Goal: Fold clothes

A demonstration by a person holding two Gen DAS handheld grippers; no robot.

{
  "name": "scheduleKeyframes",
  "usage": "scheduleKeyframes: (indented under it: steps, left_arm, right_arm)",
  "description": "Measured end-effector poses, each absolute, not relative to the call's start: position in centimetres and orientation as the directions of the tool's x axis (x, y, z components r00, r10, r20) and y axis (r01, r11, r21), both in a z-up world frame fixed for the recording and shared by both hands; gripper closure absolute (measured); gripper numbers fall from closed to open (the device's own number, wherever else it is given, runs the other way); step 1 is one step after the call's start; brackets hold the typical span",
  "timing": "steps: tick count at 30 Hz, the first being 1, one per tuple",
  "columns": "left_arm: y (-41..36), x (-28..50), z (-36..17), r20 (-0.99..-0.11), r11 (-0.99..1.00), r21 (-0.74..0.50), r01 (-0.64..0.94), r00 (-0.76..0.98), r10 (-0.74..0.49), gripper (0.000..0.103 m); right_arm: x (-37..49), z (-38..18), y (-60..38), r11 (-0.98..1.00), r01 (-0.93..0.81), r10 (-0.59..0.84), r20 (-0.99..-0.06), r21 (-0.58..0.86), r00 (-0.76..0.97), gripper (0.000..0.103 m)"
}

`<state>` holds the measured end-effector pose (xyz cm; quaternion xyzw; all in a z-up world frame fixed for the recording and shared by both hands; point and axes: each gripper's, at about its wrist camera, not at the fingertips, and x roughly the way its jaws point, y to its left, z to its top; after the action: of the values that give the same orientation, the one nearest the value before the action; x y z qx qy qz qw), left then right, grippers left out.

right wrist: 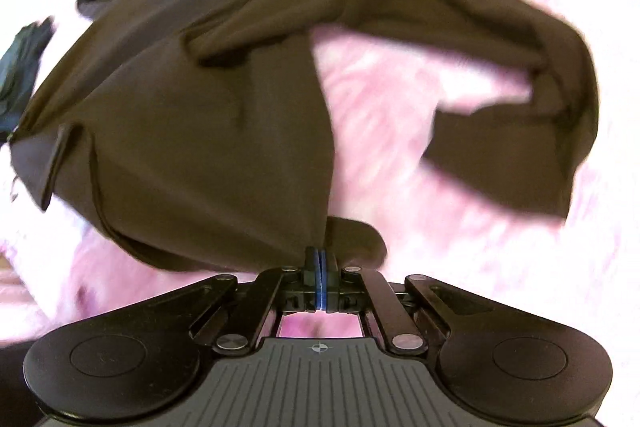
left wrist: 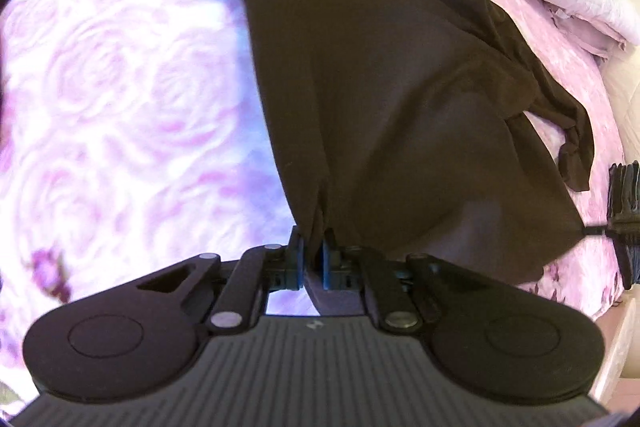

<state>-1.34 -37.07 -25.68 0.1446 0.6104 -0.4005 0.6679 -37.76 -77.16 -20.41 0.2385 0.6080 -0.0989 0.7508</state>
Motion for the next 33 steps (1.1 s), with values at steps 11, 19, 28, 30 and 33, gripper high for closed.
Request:
scheduleKeyframes:
  steps: [11,19,28,30,33]
  left_arm:
    - [-32.8,-2.7,-29.2,-0.988,0.54,-0.135,0.831,-0.071,-0.138,0.103]
    - [-33.5,0.9,-26.7,-0.977,0.521,-0.11,0.846,0.004,-0.212,0.097]
    - [-51.1,7.2,-25.9,-0.89,0.276,-0.038,0.96,0.093,-0.447,0.073]
    - [-55.5,8.7,-26.2,-0.871,0.199,0.017,0.98,0.112,-0.478,0.073]
    - [-61.0,10.7,-27.4,-0.854,0.087,0.086,0.992,0.119,-0.507,0.072]
  right_arm:
    - [-42.3,-23.3,-67.5,0.828,0.436,0.368,-0.928,0.353,0.054,0.103]
    - [-41.4,-21.8,-68.0,0.876,0.391,0.271,-0.958,0.284,0.088,0.103]
    - [-29.1,-20.6,-77.3,0.958,0.277,-0.022,-0.949,0.07,0.315,0.062]
    - [-25.9,-20.9,-79.3,0.972,0.235,-0.053,-0.938,0.031,0.343,0.062]
    - [-21.2,-21.6,-81.9,0.986,0.163,-0.1,-0.919,-0.039,0.381,0.061]
